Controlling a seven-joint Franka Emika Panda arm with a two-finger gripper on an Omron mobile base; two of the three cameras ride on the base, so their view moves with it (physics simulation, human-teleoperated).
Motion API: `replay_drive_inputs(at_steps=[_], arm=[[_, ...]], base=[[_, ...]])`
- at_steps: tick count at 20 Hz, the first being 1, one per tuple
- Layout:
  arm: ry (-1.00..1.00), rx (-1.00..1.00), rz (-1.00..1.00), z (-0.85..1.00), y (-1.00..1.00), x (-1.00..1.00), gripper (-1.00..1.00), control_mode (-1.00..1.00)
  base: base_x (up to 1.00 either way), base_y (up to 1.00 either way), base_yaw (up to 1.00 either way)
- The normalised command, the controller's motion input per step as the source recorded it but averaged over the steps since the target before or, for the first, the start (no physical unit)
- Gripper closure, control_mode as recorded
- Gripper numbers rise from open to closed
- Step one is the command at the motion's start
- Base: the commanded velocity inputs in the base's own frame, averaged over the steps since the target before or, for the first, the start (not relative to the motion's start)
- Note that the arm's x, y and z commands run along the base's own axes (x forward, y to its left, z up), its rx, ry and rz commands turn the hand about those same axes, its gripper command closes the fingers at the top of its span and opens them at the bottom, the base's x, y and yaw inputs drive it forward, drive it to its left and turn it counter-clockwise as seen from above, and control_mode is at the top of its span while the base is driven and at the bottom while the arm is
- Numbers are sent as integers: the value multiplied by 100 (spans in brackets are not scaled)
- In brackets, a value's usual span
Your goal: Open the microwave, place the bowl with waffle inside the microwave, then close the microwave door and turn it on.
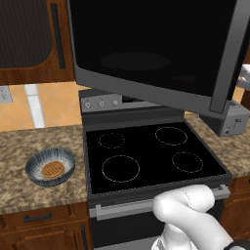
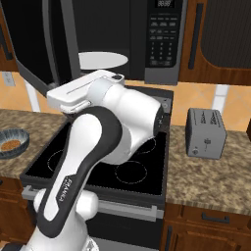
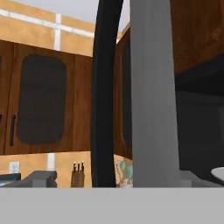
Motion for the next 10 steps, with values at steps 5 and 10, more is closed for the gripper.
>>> replay_drive_inputs(at_steps=[5,10], arm=[[0,0,35,0,21,-36,-100,-100],[0,-2,26,0,83,-23,-100,-100]], base=[[0,0,0],[0,0,0]])
